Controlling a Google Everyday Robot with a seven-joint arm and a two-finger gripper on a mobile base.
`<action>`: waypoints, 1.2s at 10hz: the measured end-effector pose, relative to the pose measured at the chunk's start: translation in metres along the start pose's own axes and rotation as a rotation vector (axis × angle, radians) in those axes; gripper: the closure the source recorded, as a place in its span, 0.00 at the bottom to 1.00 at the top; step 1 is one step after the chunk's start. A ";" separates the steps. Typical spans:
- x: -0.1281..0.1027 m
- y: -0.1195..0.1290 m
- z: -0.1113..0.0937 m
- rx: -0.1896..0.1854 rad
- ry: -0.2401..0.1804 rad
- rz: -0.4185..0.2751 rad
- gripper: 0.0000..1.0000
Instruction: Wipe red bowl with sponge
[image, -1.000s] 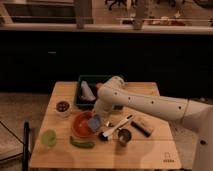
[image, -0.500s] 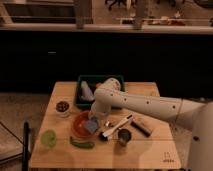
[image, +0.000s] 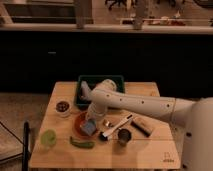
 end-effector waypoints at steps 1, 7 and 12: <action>0.002 -0.001 -0.004 0.004 0.007 0.002 1.00; 0.007 -0.036 -0.013 -0.011 0.020 -0.060 1.00; 0.010 -0.066 0.001 -0.049 -0.011 -0.127 1.00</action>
